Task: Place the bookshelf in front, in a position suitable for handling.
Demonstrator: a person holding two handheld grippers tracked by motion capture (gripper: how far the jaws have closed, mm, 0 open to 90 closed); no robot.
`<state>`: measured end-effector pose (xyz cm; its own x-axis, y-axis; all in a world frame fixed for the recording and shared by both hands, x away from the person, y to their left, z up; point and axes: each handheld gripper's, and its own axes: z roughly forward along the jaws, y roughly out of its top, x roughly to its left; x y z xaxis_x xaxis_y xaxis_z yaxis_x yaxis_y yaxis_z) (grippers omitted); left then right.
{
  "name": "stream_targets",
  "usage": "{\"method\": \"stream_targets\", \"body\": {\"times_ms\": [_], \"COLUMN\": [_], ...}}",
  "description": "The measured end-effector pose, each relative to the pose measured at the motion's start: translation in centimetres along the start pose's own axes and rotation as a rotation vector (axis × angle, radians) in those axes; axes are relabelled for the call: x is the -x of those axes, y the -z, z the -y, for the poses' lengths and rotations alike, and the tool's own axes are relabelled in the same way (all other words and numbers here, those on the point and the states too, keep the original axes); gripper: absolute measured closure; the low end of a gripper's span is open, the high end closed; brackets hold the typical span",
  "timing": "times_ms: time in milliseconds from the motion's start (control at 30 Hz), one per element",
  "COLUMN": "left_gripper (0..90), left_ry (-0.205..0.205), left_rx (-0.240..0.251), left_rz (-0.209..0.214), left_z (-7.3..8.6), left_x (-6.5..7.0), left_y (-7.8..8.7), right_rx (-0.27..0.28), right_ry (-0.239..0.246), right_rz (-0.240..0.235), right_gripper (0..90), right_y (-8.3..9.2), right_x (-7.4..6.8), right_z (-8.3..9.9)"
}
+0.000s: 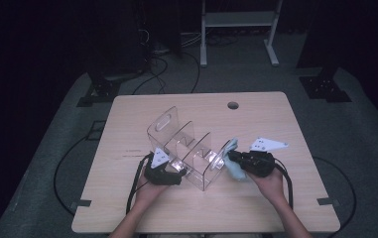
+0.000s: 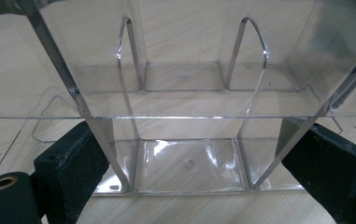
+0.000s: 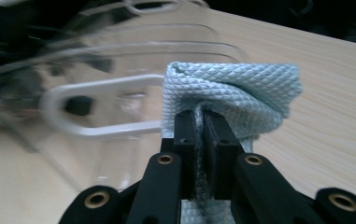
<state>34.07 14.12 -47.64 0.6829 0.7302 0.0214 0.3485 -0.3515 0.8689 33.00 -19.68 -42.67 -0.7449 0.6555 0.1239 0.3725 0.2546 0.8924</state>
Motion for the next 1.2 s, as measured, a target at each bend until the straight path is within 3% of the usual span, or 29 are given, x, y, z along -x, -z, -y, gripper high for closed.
{"method": "stream_targets", "body": {"times_ms": [33,67,167,267,333,433,500,567,700,733,767,833,900,1033,1133,1200], "left_gripper": [7.9,7.9,7.9,7.8,7.9,7.8,7.9,7.9,7.9,7.9,7.9,7.8,7.9,8.0,8.0,8.0], "left_ry": [0.0,0.0,-0.002,0.003,0.002,0.001,0.003,0.004,0.001,0.001,0.001,-0.002,0.003,0.008,0.006,0.007], "left_rx": [0.0,0.0,0.004,0.005,0.006,0.001,0.002,0.002,0.004,0.006,0.005,0.005,0.003,0.002,0.004,0.005], "left_rz": [0.0,0.001,0.001,0.0,-0.004,-0.008,-0.007,-0.006,-0.009,-0.01,-0.01,-0.013,-0.016,-0.017,-0.017,-0.018], "left_z": [0.0,0.0,0.0,0.0,0.0,0.0,0.0,0.1,0.0,0.0,0.0,0.0,-0.1,0.0,-0.1,-0.1], "left_x": [0.0,0.0,0.1,0.1,0.2,0.1,0.0,0.0,0.1,0.2,0.2,0.2,0.2,0.1,0.2,0.2], "left_y": [0.0,0.0,0.0,0.0,0.0,0.0,0.0,0.1,0.1,0.0,0.0,0.0,-0.1,0.0,0.0,-0.1], "right_rx": [0.0,0.01,0.008,0.026,0.026,0.027,0.021,0.011,0.014,0.035,0.043,0.053,0.041,0.022,0.018,0.027], "right_ry": [0.0,0.021,0.038,-0.023,-0.031,-0.023,0.006,0.032,0.031,-0.013,-0.031,-0.047,-0.035,0.046,0.059,0.033], "right_rz": [0.0,-0.037,0.009,0.036,0.036,0.018,-0.047,-0.07,-0.024,0.005,0.003,-0.014,-0.042,-0.131,-0.11,-0.055], "right_gripper": [83.8,83.8,83.9,83.9,83.9,84.0,83.9,83.9,84.0,83.9,83.9,84.0,84.0,83.8,83.8,83.8], "right_y": [0.0,0.2,0.4,0.4,0.4,0.4,0.4,0.4,0.5,0.6,0.7,0.7,0.5,0.4,0.4,0.5], "right_x": [0.0,-0.7,-0.4,1.2,1.4,0.8,-0.7,-1.4,-0.8,0.3,0.7,0.8,-0.1,-2.3,-2.2,-1.4], "right_z": [0.0,-0.3,-0.6,-0.4,-0.5,-0.6,-0.9,-1.0,-1.0,-0.9,-0.9,-0.7,-0.8,-1.0,-1.0,-0.9]}}
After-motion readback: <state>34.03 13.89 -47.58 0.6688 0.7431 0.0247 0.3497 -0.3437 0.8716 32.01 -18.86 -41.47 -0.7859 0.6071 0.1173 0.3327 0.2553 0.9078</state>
